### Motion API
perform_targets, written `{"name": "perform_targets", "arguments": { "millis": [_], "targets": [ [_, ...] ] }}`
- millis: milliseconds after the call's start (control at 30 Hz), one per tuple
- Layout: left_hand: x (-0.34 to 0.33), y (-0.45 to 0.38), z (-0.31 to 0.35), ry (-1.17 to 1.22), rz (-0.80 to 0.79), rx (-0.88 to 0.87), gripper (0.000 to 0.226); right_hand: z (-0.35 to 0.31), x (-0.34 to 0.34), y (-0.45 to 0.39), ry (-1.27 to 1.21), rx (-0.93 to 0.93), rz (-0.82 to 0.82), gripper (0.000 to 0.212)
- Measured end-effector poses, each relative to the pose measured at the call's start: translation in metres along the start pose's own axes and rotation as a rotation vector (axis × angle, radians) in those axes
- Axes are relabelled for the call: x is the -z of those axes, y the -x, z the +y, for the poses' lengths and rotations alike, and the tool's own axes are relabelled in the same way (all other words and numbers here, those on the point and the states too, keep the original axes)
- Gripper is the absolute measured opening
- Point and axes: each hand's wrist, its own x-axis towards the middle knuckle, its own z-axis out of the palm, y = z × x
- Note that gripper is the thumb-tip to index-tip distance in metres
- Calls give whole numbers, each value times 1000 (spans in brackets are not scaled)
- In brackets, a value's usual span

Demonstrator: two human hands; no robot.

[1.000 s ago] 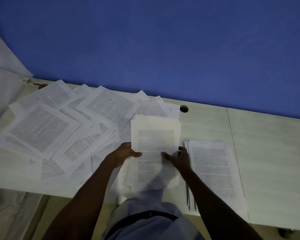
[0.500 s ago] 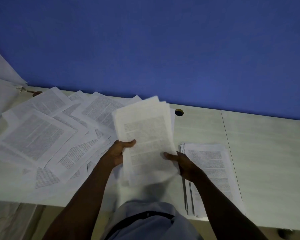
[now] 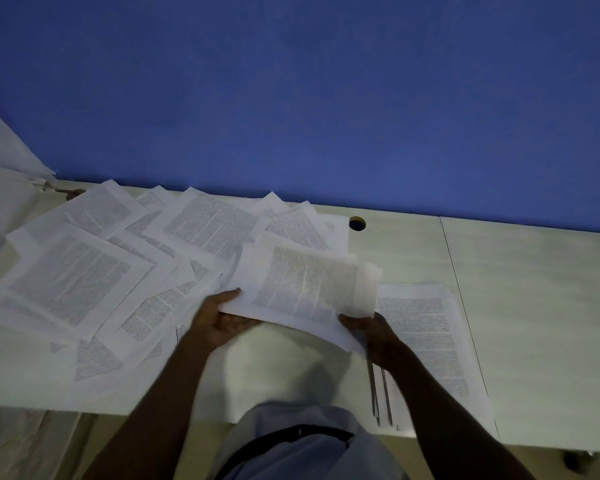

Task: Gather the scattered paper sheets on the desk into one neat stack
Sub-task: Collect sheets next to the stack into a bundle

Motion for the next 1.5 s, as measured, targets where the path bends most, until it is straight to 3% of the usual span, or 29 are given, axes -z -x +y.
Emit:
{"name": "perform_targets", "arguments": {
  "millis": [100,200,300,400,467,533,633,700,800,933,1000,1167,1233,1333,1400,1500],
  "targets": [
    [24,21,40,-114,-98,58,61,-5,28,5,106,38,-212,40],
    [9,28,46,-370,-164,86,69,-8,26,2,172,3,-264,45],
    [-15,23,39,-565,-211,61,51,-17,8,4,184,-107,-329,44],
    [-17,11,36,-660,-173,58,49,-23,3,9,231,-100,-330,38],
    [-19,8,33,-674,-203,67,44,-23,6,11,202,-133,-328,45],
    [-23,3,27,-636,-190,7,37,-22,10,15,4,-173,-274,46],
    [-32,-6,7,-407,-57,-147,48,-14,17,20,-548,-161,-151,52],
    [-44,-7,-14,-268,-28,-223,55,-8,13,23,-610,-144,-106,59],
    [-68,-8,-59,-220,-24,-232,54,-4,-7,17,-381,-70,-78,37],
    [-83,-8,-81,-225,-64,-131,46,-12,3,11,-257,61,113,46],
    [-79,-13,-65,-261,-110,-81,44,-19,26,20,-139,66,146,37],
    [-113,-18,-65,-714,-198,11,38,-24,100,38,165,64,197,46],
    [-140,-19,-90,-844,-192,-21,38,-25,116,42,205,43,174,35],
    [-170,-33,-129,-918,-71,-153,17,-21,138,48,252,81,408,18],
    [-182,-42,-152,-1016,-3,-195,11,-8,159,49,301,86,598,25],
    [-196,-46,-181,-1169,29,-230,12,9,182,58,394,68,716,31]
  ]
}}
